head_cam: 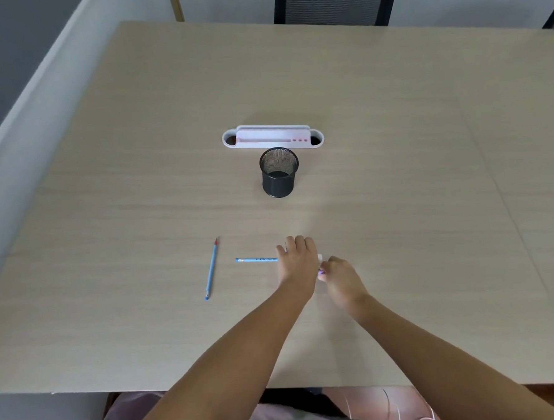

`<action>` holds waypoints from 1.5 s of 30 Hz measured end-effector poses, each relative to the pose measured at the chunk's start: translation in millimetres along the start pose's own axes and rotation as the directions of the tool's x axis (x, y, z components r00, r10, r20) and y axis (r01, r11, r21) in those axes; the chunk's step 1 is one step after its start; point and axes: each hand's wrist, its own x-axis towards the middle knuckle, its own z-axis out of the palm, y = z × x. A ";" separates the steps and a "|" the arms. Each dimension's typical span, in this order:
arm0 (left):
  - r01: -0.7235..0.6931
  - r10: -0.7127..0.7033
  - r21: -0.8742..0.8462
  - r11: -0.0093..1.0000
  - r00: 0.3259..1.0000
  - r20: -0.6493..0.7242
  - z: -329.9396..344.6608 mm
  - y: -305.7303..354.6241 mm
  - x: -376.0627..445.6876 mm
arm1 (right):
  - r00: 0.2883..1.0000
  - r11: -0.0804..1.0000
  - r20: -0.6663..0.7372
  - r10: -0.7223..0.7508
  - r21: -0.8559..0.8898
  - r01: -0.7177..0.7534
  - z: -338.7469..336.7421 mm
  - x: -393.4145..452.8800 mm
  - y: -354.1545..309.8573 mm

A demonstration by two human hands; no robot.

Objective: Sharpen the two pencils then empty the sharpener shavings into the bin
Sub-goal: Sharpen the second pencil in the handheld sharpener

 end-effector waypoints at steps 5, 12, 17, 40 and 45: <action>-0.030 0.029 -0.023 0.999 0.999 -0.042 1.2 0.5 1.7 | 0.991 0.989 0.010 -0.132 0.064 0.131 -10.4 -23.3 4.6; -0.055 0.053 -0.031 0.998 0.997 -0.058 10.8 -0.7 4.9 | 0.947 0.949 -0.122 -0.298 0.068 0.308 -73.3 -9.7 2.7; -0.042 0.042 -0.002 0.999 0.998 -0.045 6.2 -0.6 3.1 | 0.944 0.961 -0.196 -0.266 0.022 0.276 -62.7 39.3 11.0; -0.042 0.042 -0.003 0.999 0.999 0.008 5.0 -1.6 3.4 | 0.961 0.970 -0.127 -0.244 -0.020 0.244 -39.8 43.3 15.3; -0.009 0.011 0.024 1.000 0.997 -0.076 4.8 0.5 3.9 | 0.963 0.971 -0.135 -0.234 0.012 0.238 4.7 -3.4 24.1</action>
